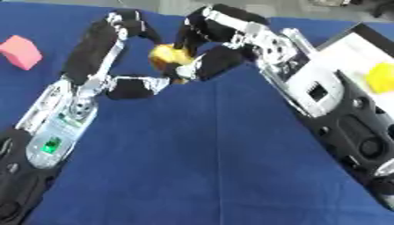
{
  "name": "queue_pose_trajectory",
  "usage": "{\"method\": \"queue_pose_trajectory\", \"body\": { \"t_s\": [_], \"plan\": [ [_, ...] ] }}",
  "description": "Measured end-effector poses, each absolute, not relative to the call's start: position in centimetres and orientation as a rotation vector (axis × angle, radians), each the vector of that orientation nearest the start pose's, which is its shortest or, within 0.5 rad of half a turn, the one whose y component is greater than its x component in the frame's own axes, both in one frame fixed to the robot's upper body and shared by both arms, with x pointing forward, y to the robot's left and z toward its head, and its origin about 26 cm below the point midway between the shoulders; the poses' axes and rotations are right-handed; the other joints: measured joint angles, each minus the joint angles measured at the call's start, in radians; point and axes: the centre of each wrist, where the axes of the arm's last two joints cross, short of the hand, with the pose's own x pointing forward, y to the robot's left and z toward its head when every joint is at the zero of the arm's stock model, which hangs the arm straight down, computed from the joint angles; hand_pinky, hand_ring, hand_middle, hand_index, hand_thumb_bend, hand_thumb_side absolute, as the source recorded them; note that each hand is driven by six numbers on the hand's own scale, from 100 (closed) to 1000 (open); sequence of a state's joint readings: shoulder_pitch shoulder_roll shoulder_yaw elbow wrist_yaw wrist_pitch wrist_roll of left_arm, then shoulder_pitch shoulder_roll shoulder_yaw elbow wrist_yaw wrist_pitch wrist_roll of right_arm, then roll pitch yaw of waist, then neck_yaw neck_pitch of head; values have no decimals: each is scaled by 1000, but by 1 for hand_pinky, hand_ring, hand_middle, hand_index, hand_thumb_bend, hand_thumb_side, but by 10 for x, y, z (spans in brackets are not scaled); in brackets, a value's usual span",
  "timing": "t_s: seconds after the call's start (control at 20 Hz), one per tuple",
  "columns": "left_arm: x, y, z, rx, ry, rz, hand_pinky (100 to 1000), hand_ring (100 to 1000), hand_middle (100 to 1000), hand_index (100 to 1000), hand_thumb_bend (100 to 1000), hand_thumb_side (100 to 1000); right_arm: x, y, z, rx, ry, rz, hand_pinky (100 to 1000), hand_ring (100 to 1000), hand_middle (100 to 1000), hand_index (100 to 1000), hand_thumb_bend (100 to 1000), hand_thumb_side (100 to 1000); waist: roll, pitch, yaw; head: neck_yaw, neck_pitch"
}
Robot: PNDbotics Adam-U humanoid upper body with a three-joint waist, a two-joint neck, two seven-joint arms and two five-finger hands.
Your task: Pick up the objects with one hand, pass them to the other hand, and then place them into the box on the other side of the table.
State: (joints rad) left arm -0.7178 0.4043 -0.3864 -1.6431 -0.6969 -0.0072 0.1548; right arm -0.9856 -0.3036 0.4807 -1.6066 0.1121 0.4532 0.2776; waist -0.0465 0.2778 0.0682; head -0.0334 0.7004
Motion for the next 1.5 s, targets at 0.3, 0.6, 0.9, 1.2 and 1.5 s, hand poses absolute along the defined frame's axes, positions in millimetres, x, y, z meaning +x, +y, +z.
{"method": "queue_pose_trajectory", "body": {
  "t_s": [0.3, 0.6, 0.9, 1.2, 1.5],
  "plan": [
    [371, 162, 218, -1139, 3093, 1407, 610, 575, 512, 607, 524, 268, 360, -87, 288, -79, -1853, 1199, 815, 643, 340, 517, 401, 100, 0, 0, -6, 0, -1],
    [372, 163, 215, -1145, 3095, 1419, 619, 590, 534, 636, 636, 308, 358, -91, 291, -93, -1862, 1191, 814, 641, 341, 516, 399, 100, 0, 0, -12, 0, -1],
    [371, 167, 210, -1153, 3077, 1456, 636, 617, 568, 678, 807, 388, 358, -100, 295, -121, -1873, 1171, 814, 639, 340, 515, 397, 100, 0, 0, -16, -4, 0],
    [371, 172, 207, -1157, 3064, 1476, 640, 623, 577, 688, 837, 393, 358, -108, 296, -142, -1878, 1144, 814, 638, 340, 515, 396, 100, 0, 0, -20, -9, 0],
    [371, 190, 197, -1238, 3041, 1527, 641, 623, 577, 688, 828, 405, 353, -136, 305, -193, -1905, 1077, 817, 641, 340, 518, 399, 100, 0, 0, -33, -20, 0]
  ]
}}
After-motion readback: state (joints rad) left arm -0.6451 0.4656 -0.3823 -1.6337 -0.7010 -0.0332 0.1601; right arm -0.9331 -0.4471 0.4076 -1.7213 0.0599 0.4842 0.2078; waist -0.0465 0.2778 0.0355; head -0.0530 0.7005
